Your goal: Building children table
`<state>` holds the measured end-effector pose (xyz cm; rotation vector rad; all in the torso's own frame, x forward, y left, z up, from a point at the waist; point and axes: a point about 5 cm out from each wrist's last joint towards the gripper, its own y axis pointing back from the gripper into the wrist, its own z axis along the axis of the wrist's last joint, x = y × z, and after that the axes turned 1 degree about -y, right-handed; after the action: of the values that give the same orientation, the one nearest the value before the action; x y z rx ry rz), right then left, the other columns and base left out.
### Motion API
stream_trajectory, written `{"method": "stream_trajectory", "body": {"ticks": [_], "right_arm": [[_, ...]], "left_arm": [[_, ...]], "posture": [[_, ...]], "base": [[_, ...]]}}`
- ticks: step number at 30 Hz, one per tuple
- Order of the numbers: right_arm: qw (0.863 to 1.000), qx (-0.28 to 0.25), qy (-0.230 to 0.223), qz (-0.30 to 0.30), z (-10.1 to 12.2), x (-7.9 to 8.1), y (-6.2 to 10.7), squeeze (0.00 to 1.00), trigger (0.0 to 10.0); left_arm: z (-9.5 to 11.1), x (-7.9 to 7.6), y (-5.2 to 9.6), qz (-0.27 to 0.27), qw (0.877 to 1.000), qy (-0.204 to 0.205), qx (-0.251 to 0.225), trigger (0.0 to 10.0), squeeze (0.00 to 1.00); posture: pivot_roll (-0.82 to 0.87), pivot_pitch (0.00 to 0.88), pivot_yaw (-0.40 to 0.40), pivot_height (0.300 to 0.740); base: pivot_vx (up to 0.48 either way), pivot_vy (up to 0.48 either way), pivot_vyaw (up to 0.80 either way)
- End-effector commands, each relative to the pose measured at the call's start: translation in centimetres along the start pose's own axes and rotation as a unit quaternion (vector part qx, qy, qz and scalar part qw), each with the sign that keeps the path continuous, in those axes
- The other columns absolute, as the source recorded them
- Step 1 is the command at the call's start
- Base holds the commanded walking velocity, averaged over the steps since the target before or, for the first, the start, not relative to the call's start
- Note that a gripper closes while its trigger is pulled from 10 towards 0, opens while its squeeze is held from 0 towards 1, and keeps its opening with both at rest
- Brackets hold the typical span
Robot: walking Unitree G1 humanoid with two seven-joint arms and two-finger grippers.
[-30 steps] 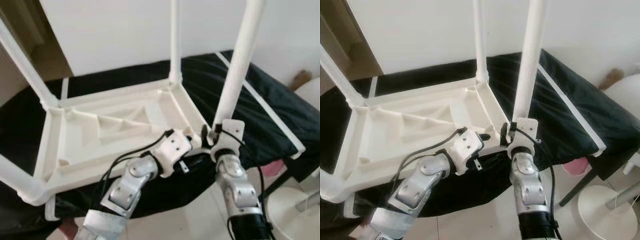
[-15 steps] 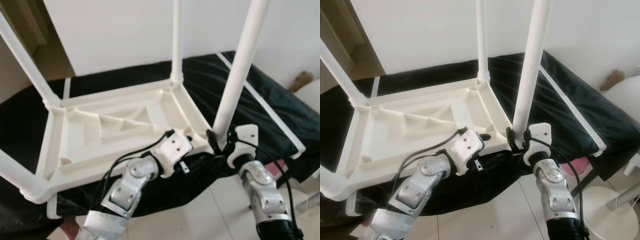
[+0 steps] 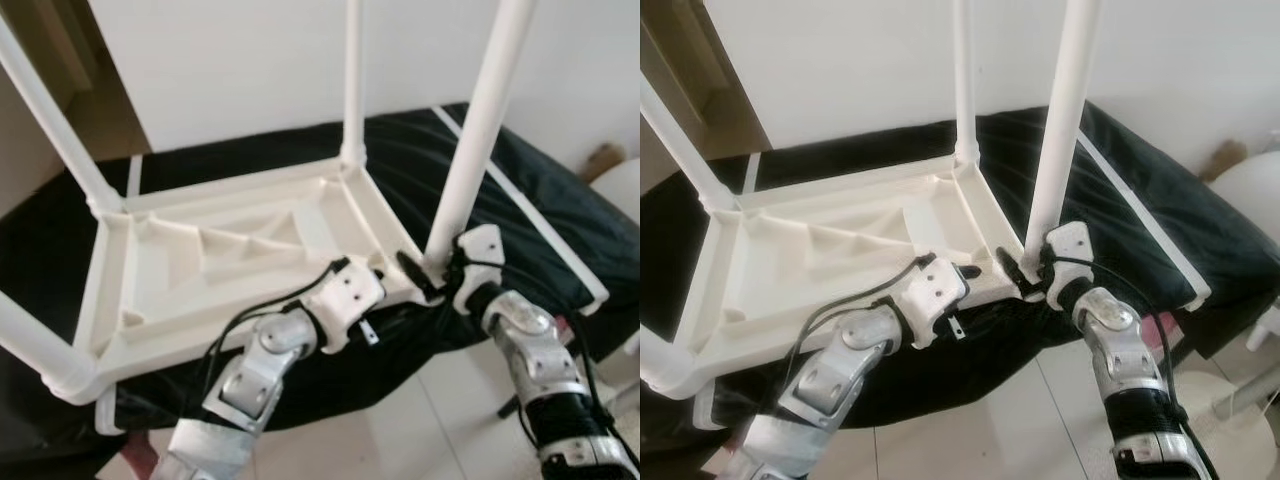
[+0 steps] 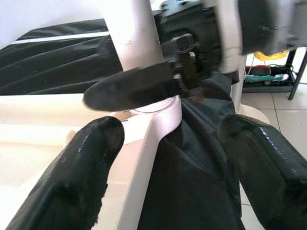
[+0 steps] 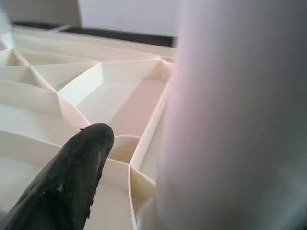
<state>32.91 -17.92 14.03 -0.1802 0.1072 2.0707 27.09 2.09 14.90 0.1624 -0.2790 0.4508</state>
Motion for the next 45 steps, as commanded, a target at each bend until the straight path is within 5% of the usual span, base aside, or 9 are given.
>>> {"method": "stream_trajectory", "body": {"ticks": [1, 4, 5, 17, 18, 20, 21, 33, 45], "right_arm": [[1.0, 0.014, 0.008, 0.017, -0.6, 0.3, -0.2, 0.0, 10.0], [1.0, 0.016, 0.007, 0.022, -0.7, 0.3, -0.2, 0.0, 10.0], [0.999, 0.021, 0.008, 0.025, -0.9, 0.2, -0.2, 0.0, 0.0], [0.999, 0.044, 0.001, 0.006, -2.5, 0.1, 0.6, 0.0, 0.0], [0.999, 0.049, -0.003, 0.0, -2.9, 0.0, 0.8, 0.0, 8.6], [0.999, 0.052, -0.006, -0.005, -3.1, -0.1, 0.9, 0.0, 8.6], [0.998, 0.055, -0.012, -0.011, -3.3, -0.2, 0.9, 0.0, 10.0], [0.991, 0.083, -0.035, -0.098, -4.2, -0.1, 1.0, 0.0, 10.0], [0.936, 0.097, -0.12, -0.316, -4.5, 2.1, 1.0, 0.0, 10.0]], "left_arm": [[-0.4, 0.3, 0.1, 0.023, 1.0, -0.002, 0.01, 10.0, 0.0], [-0.4, 0.3, 0.1, 0.024, 1.0, -0.002, 0.01, 10.0, 0.0], [-0.4, 0.2, 0.1, 0.024, 1.0, -0.002, 0.01, 10.0, 0.0], [-0.5, 0.1, 0.0, 0.022, 1.0, -0.001, 0.01, 10.0, 0.0], [-0.5, 0.1, 0.0, 0.021, 1.0, -0.001, 0.011, 10.0, 0.0], [-0.5, 0.1, 0.0, 0.021, 1.0, -0.001, 0.011, 10.0, 0.0], [-0.5, 0.1, 0.0, 0.02, 1.0, -0.001, 0.011, 10.0, 0.0], [-0.6, -0.1, 0.0, 0.022, 1.0, 0.004, 0.011, 10.0, 0.0], [-0.6, 0.1, 0.3, 0.028, 1.0, 0.005, 0.013, 10.0, 0.0]], "posture": [[-0.03, 0.0, 0.039, 0.74], [-0.03, 0.0, 0.039, 0.74], [-0.03, 0.0, 0.038, 0.74], [-0.04, 0.0, 0.048, 0.74], [-0.05, 0.0, 0.05, 0.74], [-0.05, 0.0, 0.05, 0.74], [-0.05, 0.0, 0.048, 0.74], [-0.05, 0.0, 0.037, 0.74], [-0.03, 0.0, 0.042, 0.74]], "base": [[0.0, 0.0, 0.0], [0.0, 0.0, 0.0], [0.0, 0.0, 0.0], [0.0, 0.0, 0.0], [0.0, 0.0, 0.0], [0.0, 0.0, 0.0], [0.0, 0.0, 0.0], [0.0, 0.0, 0.0], [0.0, 0.0, 0.0]]}}
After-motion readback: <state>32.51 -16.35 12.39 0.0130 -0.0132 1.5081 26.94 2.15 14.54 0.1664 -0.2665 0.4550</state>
